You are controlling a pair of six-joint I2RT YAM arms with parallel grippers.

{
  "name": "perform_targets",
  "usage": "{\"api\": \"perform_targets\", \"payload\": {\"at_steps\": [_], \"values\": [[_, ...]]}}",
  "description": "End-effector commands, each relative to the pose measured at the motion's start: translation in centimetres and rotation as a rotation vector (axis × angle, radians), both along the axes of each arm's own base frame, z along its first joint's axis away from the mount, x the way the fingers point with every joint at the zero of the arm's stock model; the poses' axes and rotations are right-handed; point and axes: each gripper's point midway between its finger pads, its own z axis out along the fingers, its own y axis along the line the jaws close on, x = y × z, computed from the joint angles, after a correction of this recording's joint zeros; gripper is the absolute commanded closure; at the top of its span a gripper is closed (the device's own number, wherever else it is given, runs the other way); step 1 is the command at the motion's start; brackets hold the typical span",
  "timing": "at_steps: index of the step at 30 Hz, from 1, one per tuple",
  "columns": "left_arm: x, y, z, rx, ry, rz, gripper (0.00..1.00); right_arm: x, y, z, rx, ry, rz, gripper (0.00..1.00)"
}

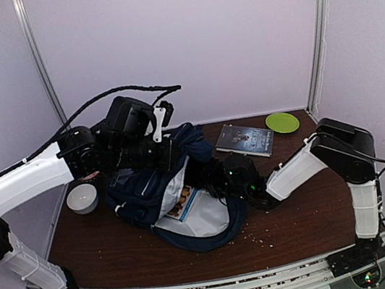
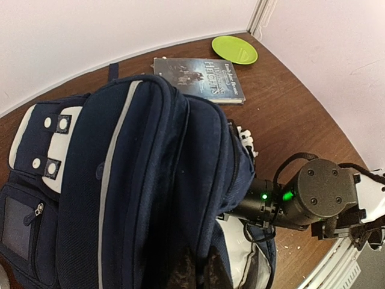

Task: Pack the student bag
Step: Place the personal item in the student bag.

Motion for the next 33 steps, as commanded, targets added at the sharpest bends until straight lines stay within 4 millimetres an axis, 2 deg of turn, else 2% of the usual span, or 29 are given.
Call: {"api": "perform_targets", "payload": {"at_steps": [1,9,17,20,25,29,33], "values": [[-0.1,-0.8,9.3,-0.271,-0.167,-0.012,1.0,-1.1,-1.9,0.5,-0.11,-0.003,0.02,0.33],[0.4,0.0,9.1,-0.243,-0.179,0.023,1.0,-3.4,-3.5,0.1,-0.281,0.034,0.111,0.3],[0.5,-0.4,9.2,-0.242,-0.175,0.018,1.0,-5.8,-4.2,0.0,-0.379,0.044,0.191,0.31],[0.5,-0.5,9.4,-0.248,-0.177,0.016,1.0,-6.9,-2.5,-0.2,-0.344,0.047,0.255,0.37],[0.5,-0.8,10.0,-0.262,-0.178,0.005,1.0,-8.8,2.2,-0.4,-0.292,0.037,0.365,0.39],[0.3,-1.2,10.4,-0.284,-0.169,-0.007,1.0,-9.4,4.5,-2.2,-0.298,0.061,0.405,0.41],[0.2,-1.5,10.8,-0.306,-0.165,-0.018,1.0,-9.6,5.8,-4.1,-0.306,0.096,0.415,0.46]]}}
